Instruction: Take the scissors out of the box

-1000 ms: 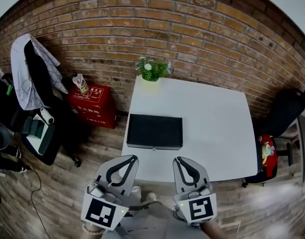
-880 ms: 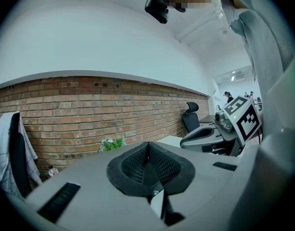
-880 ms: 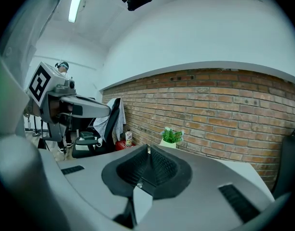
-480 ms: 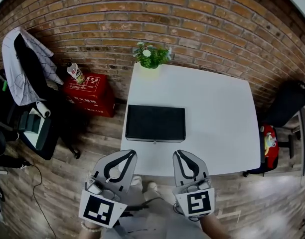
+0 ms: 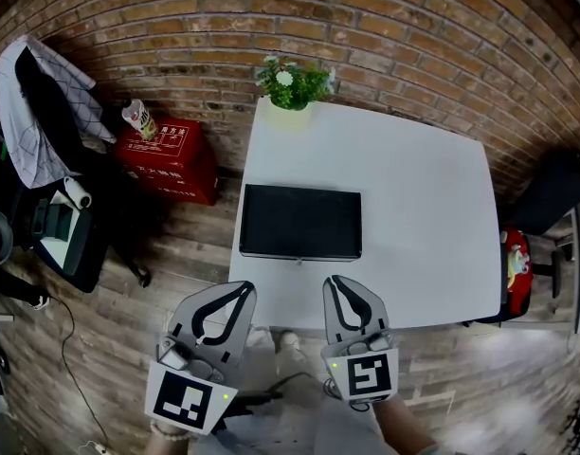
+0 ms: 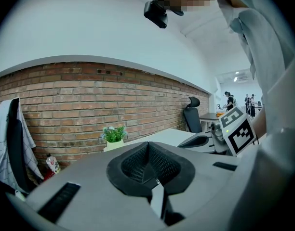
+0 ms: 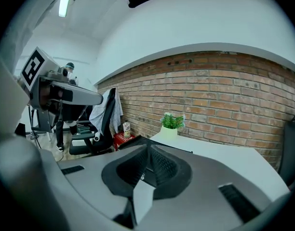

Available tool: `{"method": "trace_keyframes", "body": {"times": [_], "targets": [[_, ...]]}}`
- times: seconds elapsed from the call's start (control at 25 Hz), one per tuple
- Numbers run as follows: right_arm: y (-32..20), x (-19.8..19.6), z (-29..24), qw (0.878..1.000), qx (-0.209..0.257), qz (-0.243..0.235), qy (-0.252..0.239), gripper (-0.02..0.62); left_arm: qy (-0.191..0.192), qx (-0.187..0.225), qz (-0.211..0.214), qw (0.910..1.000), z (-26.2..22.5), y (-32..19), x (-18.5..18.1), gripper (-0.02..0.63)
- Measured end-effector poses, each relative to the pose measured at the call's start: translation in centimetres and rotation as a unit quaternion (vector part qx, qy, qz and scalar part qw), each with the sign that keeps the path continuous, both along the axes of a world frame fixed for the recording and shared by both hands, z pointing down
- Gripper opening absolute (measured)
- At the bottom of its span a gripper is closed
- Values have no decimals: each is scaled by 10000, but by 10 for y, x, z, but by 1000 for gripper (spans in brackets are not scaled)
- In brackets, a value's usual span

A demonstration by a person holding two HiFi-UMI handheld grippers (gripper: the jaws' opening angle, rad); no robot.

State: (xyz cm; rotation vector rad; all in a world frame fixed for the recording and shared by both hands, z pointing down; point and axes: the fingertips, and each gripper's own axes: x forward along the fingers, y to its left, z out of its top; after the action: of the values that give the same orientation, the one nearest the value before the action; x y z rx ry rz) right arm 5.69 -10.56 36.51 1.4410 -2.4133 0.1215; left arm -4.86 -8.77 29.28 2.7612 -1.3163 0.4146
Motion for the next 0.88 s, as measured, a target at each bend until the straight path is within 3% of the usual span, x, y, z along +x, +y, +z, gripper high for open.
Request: {"method": "trace_keyframes", "body": {"times": [0.24,0.88], "targets": [[-7,-3,33,9994,-272,191,112,48,292,-306,-216,9989,14,-7,-9,14],[-27,-32,112,9940,-1066,225,59,48,-188,-532,130,9983,58,-15,-21,14]]}}
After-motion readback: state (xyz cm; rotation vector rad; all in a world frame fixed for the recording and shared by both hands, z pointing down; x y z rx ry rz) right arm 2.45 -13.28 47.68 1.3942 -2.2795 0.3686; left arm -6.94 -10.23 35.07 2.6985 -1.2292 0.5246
